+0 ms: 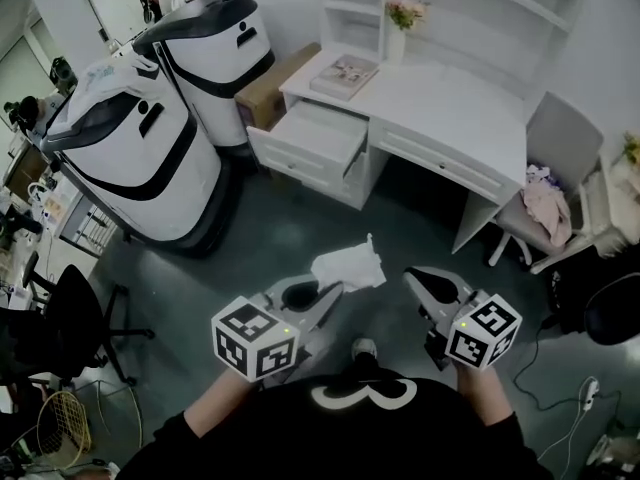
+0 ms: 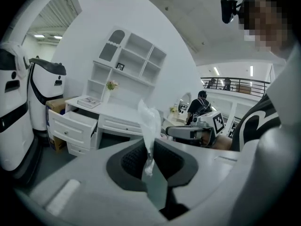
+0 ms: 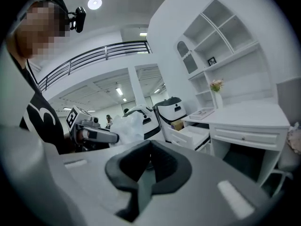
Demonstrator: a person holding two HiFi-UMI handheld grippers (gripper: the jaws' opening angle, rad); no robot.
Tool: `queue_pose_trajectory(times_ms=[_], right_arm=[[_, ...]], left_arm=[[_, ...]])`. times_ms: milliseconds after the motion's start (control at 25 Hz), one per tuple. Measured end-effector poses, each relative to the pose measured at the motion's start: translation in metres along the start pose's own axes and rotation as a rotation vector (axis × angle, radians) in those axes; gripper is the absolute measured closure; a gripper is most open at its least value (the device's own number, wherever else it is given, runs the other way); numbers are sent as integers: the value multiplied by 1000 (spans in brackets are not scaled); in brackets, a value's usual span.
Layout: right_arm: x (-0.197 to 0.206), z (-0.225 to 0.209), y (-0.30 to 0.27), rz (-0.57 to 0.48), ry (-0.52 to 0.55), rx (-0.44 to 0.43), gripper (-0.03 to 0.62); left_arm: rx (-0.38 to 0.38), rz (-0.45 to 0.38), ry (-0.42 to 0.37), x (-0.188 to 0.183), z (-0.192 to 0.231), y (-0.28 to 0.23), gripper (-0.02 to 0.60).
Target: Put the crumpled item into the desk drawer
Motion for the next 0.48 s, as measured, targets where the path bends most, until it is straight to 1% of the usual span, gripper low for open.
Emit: queue_pose_trajectory(times_ms=[120,360,480], right_arm=[[-18,-28,-10,2,-22,-24,592],[-42,-78,-27,57,4,-57,592],[-57,-101,-32,61,-2,-72,592]], left_arm=[[-8,4,9,-10,17,-30,537],[-28,21,39,-27,42,-85,537],[-36,26,41,-37,53,-109,537]])
Point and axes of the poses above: the fingertips, and each gripper's own axes: y backward along the fingers, z to its left, x out of its underside, the point moved 3 cm from there along y, backward along the fingers, and after that the axes turned 10 degrees about -y, right-handed, at the moved point
